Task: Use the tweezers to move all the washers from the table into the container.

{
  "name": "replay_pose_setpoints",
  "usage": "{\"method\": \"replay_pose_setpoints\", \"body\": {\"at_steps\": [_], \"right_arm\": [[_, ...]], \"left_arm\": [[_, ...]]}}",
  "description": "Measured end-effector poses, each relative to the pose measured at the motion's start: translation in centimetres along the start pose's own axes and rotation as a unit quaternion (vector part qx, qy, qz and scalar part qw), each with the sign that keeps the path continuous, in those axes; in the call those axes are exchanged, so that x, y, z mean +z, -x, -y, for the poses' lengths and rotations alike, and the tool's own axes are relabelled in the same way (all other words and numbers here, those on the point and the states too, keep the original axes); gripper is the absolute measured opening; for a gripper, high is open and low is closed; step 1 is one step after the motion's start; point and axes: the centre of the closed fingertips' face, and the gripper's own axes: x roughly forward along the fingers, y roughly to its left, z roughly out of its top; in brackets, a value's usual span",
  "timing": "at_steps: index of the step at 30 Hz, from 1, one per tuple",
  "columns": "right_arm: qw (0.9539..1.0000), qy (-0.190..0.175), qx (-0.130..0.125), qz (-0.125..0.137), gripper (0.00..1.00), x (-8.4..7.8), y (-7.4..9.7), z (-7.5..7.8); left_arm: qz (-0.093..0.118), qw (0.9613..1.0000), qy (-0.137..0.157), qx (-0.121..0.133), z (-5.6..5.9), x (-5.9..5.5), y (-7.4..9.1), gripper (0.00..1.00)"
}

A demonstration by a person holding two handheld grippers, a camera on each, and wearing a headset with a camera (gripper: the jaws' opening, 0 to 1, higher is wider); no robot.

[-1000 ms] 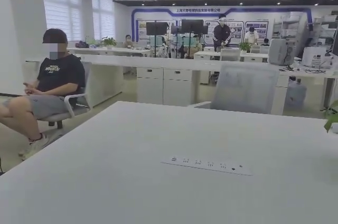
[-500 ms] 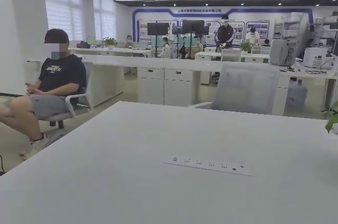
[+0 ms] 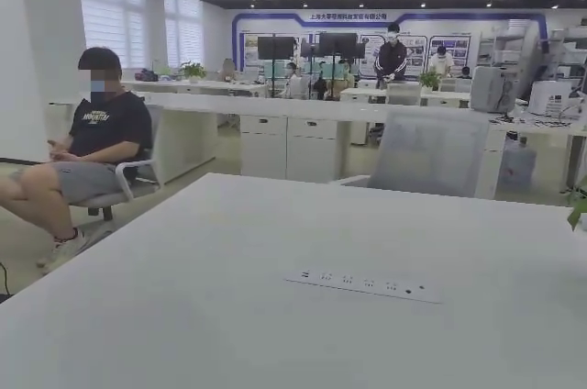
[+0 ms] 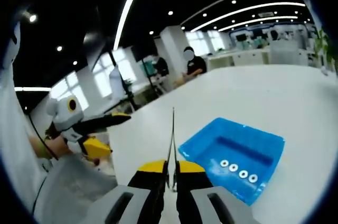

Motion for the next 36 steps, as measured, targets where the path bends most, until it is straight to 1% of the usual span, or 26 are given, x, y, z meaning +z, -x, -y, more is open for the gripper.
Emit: {"method": "replay_pose_setpoints", "body": {"at_steps": [6, 8, 10, 11, 15, 17, 18, 19, 22, 24, 25, 30, 34, 36], "right_arm": [[0.9999, 0.014, 0.004, 0.009, 0.03, 2.0, -1.2, 0.6], [0.9996, 0.027, 0.003, 0.008, 0.03, 2.6, -1.7, 1.0], [0.9991, 0.043, 0.000, 0.007, 0.03, 3.1, -2.3, 1.5], [0.9985, 0.054, -0.005, 0.006, 0.03, 3.3, -2.6, 2.0], [0.9977, 0.066, -0.014, 0.006, 0.03, 3.8, -3.6, 3.2], [0.9970, 0.075, -0.020, 0.004, 0.03, 3.7, -4.2, 4.1], [0.9965, 0.079, -0.027, -0.002, 0.03, 3.5, -4.6, 4.6], [0.9962, 0.082, -0.028, -0.005, 0.03, 3.3, -4.8, 4.9], [0.9951, 0.090, -0.032, -0.024, 0.03, 2.1, -5.7, 5.8], [0.9942, 0.096, -0.034, -0.035, 0.03, 1.4, -6.1, 6.3], [0.9938, 0.098, -0.034, -0.040, 0.03, 1.2, -6.3, 6.4], [0.9921, 0.107, -0.032, -0.057, 0.03, 0.0, -7.0, 6.9], [0.9923, 0.106, -0.037, -0.054, 0.03, 0.1, -7.2, 7.3], [0.9920, 0.109, -0.036, -0.053, 0.03, 0.1, -7.4, 7.4]], "left_arm": [[0.000, 1.0000, 0.001, 0.001, -0.1, 0.0, 0.0, 0.82], [0.000, 1.0000, 0.001, 0.000, 0.0, 0.0, 0.0, 0.82], [0.000, 1.0000, 0.001, 0.000, 0.0, 0.0, 0.0, 0.82], [-0.001, 1.0000, 0.001, 0.000, 0.0, 0.0, 0.0, 0.82], [-0.001, 1.0000, 0.002, 0.000, -0.1, -0.1, 0.0, 0.82], [-0.001, 1.0000, 0.002, -0.001, 0.0, -0.1, 0.0, 0.81], [-0.001, 1.0000, 0.002, -0.001, 0.0, -0.1, 0.0, 0.81], [-0.001, 1.0000, 0.002, -0.001, 0.0, -0.1, 0.0, 0.81], [0.001, 1.0000, 0.003, -0.001, 0.0, 0.0, 0.0, 0.82], [0.020, 0.9998, 0.011, -0.002, 0.0, 0.7, 0.1, 0.81], [0.027, 0.9994, 0.022, -0.005, 0.0, 0.9, 0.1, 0.81], [0.031, 0.9990, 0.031, -0.007, 0.0, 1.0, 0.1, 0.82], [0.041, 0.9983, 0.040, -0.009, -0.1, 1.3, 0.2, 0.82], [0.055, 0.9972, 0.049, -0.006, -0.3, 1.8, 0.3, 0.83]]}}
